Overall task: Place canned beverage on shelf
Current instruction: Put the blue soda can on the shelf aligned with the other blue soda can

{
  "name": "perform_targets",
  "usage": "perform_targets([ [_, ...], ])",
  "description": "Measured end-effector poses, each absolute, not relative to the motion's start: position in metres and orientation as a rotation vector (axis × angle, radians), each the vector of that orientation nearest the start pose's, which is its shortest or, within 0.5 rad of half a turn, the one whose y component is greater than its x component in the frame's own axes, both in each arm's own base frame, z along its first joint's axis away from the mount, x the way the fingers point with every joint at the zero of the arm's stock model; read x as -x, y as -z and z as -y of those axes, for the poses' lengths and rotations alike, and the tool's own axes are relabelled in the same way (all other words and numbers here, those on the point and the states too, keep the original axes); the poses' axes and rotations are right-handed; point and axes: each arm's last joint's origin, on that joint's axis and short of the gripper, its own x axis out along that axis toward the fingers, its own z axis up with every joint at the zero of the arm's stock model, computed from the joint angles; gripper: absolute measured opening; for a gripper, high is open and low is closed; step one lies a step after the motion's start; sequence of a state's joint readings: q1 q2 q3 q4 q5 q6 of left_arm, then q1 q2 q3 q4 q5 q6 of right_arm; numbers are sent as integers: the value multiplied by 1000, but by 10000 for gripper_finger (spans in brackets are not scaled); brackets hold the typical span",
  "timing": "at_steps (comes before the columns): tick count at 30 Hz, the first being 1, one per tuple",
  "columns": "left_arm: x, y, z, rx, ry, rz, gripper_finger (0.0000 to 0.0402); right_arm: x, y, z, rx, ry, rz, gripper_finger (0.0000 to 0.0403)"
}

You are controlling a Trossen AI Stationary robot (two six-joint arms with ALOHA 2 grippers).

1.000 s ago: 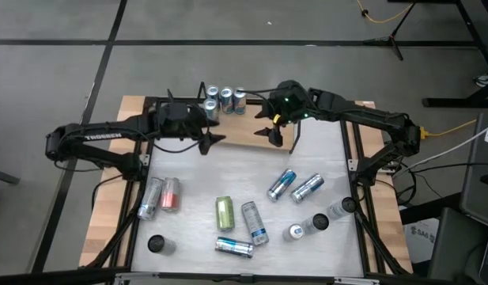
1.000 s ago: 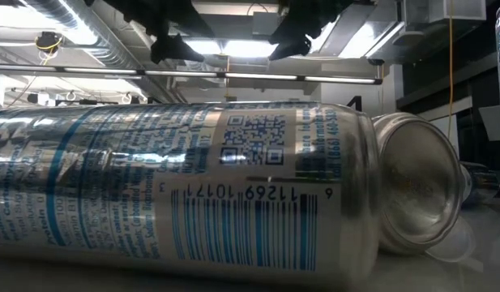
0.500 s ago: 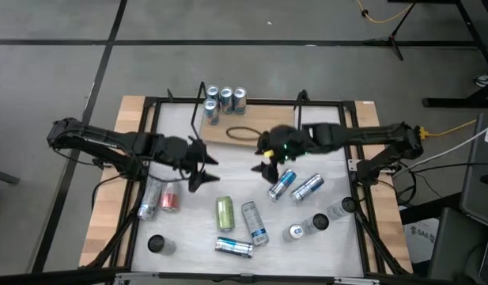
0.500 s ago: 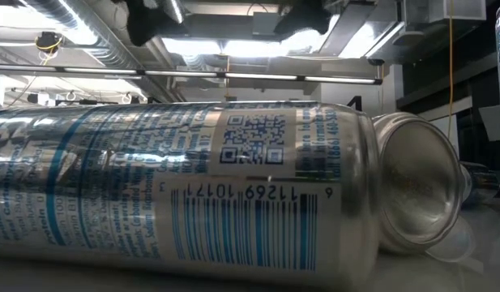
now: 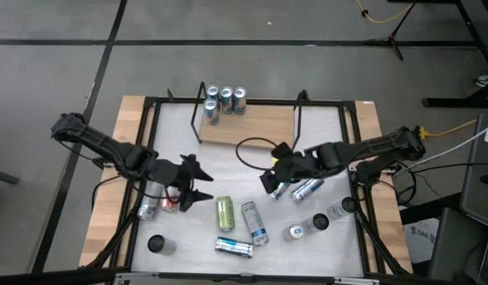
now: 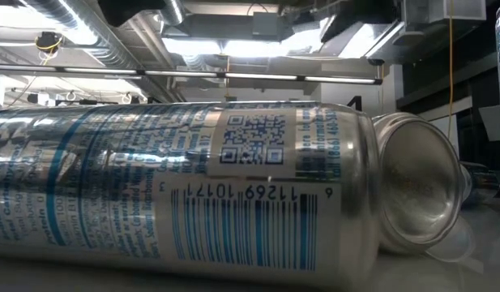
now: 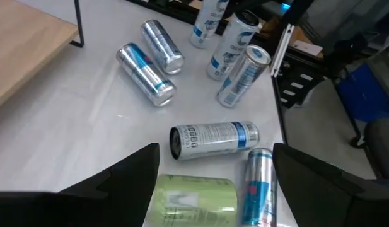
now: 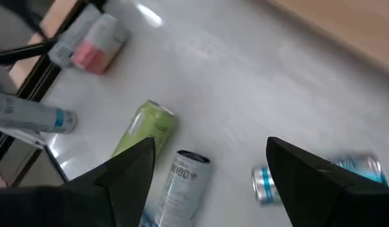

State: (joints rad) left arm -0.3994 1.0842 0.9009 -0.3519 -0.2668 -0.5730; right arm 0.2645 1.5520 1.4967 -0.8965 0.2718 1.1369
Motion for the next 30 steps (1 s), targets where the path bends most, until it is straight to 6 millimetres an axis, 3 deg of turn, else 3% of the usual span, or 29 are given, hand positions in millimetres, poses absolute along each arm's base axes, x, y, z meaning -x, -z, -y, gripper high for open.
perform_targets([
  [8,-217,-301,84,360,-79,-505,302,-309,-320,-77,-856,665,-858,292],
  [19,-220,-298,85,375,-109,-507,302,-322,-286,-82,-787,698,-1044,292],
  [30,-225,-292,87,360,-132,-526,302,-299,-290,-76,-706,789,-1193,292],
])
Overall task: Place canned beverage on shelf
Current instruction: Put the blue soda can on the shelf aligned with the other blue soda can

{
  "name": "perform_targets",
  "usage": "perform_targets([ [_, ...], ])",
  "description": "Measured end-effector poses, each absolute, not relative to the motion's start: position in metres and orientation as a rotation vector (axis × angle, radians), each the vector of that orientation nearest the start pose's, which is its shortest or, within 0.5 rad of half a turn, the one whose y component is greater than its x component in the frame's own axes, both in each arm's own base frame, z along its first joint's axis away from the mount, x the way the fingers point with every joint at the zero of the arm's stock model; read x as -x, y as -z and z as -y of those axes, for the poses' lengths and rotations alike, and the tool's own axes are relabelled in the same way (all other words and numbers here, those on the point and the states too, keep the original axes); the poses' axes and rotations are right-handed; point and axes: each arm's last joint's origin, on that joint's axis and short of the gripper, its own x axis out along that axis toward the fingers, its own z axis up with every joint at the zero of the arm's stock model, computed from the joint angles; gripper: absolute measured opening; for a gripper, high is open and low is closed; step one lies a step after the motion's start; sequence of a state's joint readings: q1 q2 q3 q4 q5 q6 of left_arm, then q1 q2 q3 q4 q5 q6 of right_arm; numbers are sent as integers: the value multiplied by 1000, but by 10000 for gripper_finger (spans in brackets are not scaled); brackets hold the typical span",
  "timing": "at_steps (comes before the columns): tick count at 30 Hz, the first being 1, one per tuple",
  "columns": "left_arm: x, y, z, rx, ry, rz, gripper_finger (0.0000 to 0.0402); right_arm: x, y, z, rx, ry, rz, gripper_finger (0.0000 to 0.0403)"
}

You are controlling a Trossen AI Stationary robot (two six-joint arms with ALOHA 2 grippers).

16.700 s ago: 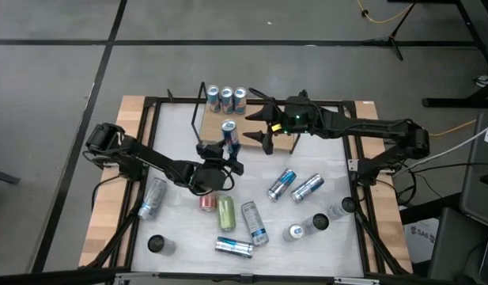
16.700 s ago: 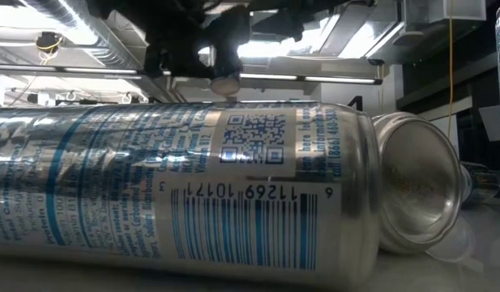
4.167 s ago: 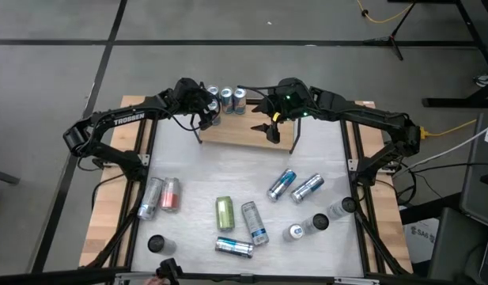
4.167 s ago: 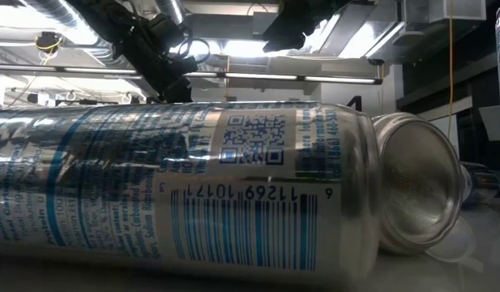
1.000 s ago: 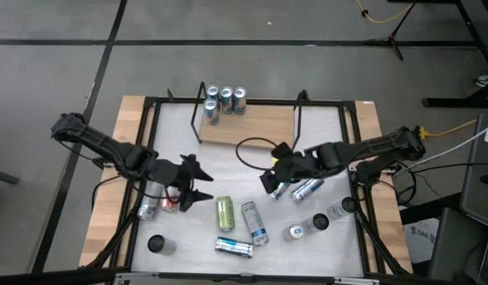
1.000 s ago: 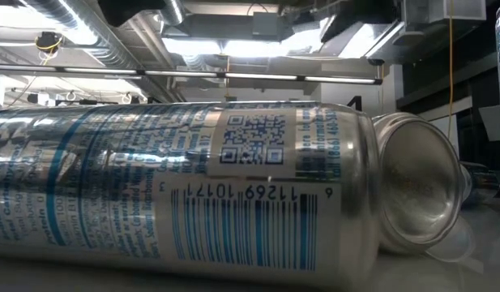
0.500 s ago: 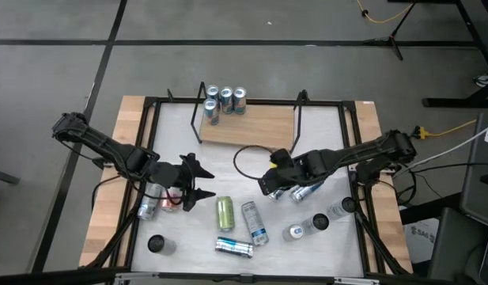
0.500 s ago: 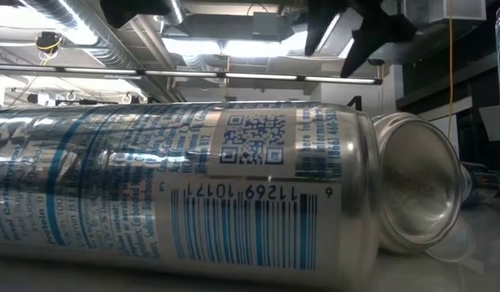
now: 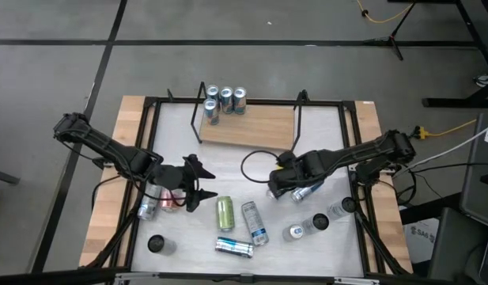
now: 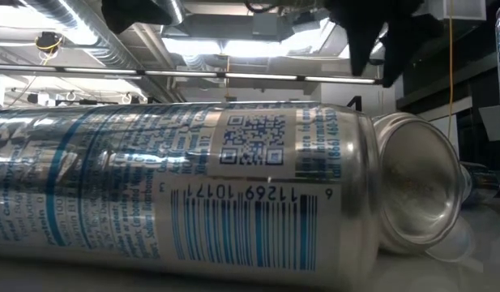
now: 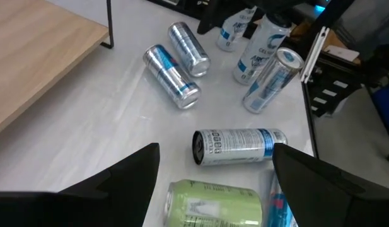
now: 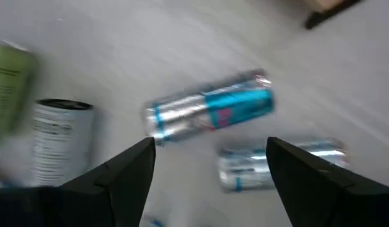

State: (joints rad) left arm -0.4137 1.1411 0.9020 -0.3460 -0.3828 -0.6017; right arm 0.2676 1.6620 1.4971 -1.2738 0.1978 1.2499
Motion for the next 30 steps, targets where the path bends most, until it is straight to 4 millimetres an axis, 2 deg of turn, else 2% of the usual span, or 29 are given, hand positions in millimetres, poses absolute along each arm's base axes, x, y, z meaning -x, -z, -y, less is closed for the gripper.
perform_targets([
  [4,-227,-290,88,360,-135,-533,302,-291,-292,-74,-688,807,-1219,292],
  [11,-228,-287,89,377,-138,-543,302,-271,-293,-69,-762,781,-1186,292],
  [19,-228,-287,89,377,-136,-544,302,-244,-287,-60,-929,882,-1029,292],
  [24,-228,-287,89,377,-136,-544,302,-248,-273,-59,-1017,973,-902,292],
  [30,-228,-287,89,378,-136,-543,302,-259,-266,-62,-1045,918,-870,292],
])
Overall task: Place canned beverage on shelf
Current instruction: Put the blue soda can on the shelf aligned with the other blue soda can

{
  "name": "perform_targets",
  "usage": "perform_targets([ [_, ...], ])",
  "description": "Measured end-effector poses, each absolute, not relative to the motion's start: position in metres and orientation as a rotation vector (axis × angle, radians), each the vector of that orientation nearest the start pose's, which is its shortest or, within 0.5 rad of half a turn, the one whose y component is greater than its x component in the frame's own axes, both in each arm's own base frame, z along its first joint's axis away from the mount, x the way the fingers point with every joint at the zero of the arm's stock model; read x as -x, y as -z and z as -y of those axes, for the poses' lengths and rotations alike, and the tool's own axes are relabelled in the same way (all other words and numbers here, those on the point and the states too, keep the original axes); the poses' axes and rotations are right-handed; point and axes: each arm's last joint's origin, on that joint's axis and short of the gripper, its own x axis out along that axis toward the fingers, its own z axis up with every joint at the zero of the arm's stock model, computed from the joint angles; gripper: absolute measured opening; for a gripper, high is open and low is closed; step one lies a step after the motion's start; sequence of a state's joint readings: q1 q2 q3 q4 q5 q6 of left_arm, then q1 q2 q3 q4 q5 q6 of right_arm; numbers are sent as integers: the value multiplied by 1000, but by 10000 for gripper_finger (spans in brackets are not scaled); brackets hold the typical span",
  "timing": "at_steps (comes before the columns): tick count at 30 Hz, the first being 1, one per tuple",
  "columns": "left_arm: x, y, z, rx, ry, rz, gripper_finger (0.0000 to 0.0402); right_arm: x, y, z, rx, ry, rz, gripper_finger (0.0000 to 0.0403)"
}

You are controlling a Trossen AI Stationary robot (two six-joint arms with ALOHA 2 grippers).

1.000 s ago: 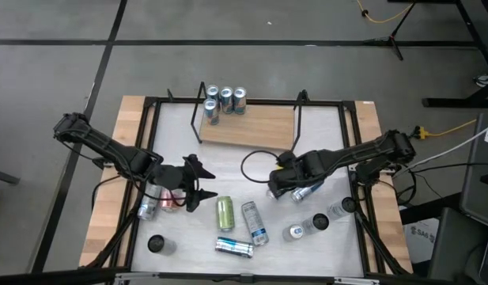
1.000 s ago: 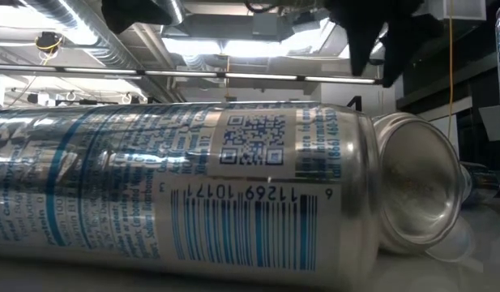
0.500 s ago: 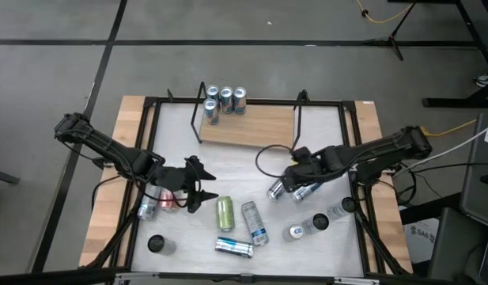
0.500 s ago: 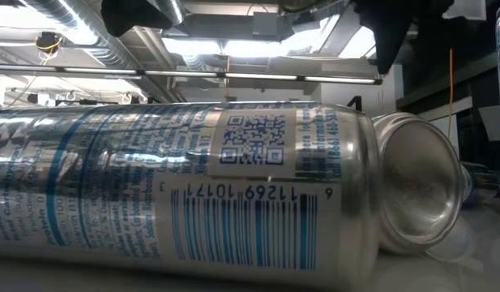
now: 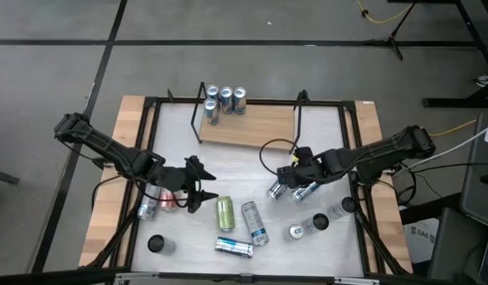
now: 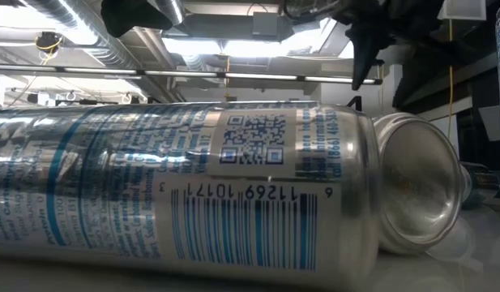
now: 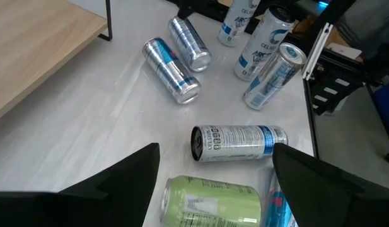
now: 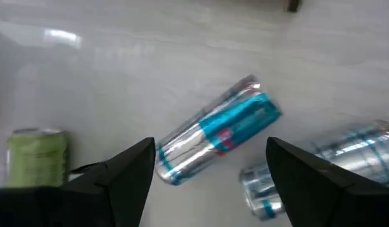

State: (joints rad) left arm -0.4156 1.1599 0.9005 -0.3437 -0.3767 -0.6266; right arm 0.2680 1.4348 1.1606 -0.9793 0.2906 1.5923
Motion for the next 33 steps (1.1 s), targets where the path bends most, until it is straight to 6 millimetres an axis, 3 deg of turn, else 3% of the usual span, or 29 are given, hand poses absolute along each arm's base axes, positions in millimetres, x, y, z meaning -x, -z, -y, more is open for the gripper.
perform_targets([
  [13,-228,-287,89,376,-141,-541,302,-265,-268,-65,-1088,835,-862,292],
  [17,-228,-287,89,376,-141,-540,302,-269,-266,-68,-1264,876,-847,292],
  [23,-228,-287,89,376,-140,-540,302,-275,-252,-70,-1359,1010,-839,292],
  [33,-228,-287,89,376,-140,-540,301,-290,-221,-75,-1347,1129,-881,292],
])
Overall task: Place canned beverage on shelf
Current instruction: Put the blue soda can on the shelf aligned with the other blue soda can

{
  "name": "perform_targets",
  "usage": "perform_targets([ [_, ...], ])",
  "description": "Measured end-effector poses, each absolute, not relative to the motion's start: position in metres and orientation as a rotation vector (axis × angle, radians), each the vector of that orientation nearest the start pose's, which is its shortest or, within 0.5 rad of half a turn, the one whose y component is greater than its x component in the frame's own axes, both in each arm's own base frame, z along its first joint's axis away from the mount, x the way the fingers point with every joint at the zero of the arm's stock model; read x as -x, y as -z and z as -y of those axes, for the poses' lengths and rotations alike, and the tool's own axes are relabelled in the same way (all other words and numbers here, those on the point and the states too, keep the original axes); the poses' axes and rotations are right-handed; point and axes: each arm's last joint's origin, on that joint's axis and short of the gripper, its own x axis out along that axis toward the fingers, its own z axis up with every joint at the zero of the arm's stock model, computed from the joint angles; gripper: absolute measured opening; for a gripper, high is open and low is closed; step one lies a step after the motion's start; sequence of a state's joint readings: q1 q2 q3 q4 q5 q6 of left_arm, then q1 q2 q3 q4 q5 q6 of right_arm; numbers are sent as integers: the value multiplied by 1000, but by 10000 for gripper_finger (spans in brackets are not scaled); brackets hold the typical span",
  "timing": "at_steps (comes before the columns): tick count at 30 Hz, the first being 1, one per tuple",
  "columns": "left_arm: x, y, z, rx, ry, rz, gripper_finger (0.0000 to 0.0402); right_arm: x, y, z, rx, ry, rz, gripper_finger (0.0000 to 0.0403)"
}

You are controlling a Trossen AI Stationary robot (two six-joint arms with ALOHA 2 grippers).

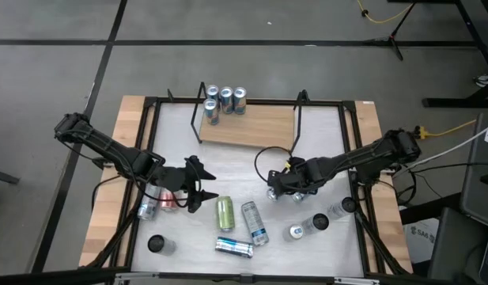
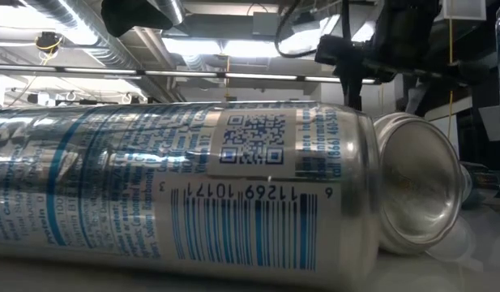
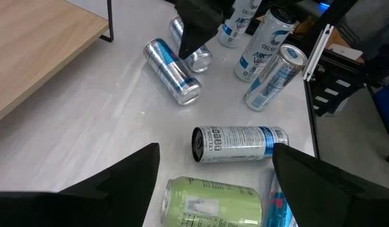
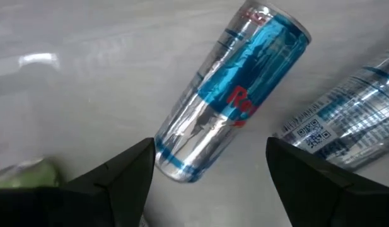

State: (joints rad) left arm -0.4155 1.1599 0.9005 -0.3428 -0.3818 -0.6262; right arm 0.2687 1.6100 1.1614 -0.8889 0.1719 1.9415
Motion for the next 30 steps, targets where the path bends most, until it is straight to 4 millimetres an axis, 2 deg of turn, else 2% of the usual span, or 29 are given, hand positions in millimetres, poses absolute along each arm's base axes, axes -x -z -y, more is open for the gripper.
perform_targets([
  [12,-228,-287,89,377,-140,-540,301,-299,-199,-75,-1358,1254,-822,292],
  [21,-228,-287,89,377,-141,-540,301,-310,-177,-79,-1332,1276,-838,292],
  [30,-228,-287,89,377,-140,-541,301,-311,-176,-78,-1305,1282,-808,292],
])
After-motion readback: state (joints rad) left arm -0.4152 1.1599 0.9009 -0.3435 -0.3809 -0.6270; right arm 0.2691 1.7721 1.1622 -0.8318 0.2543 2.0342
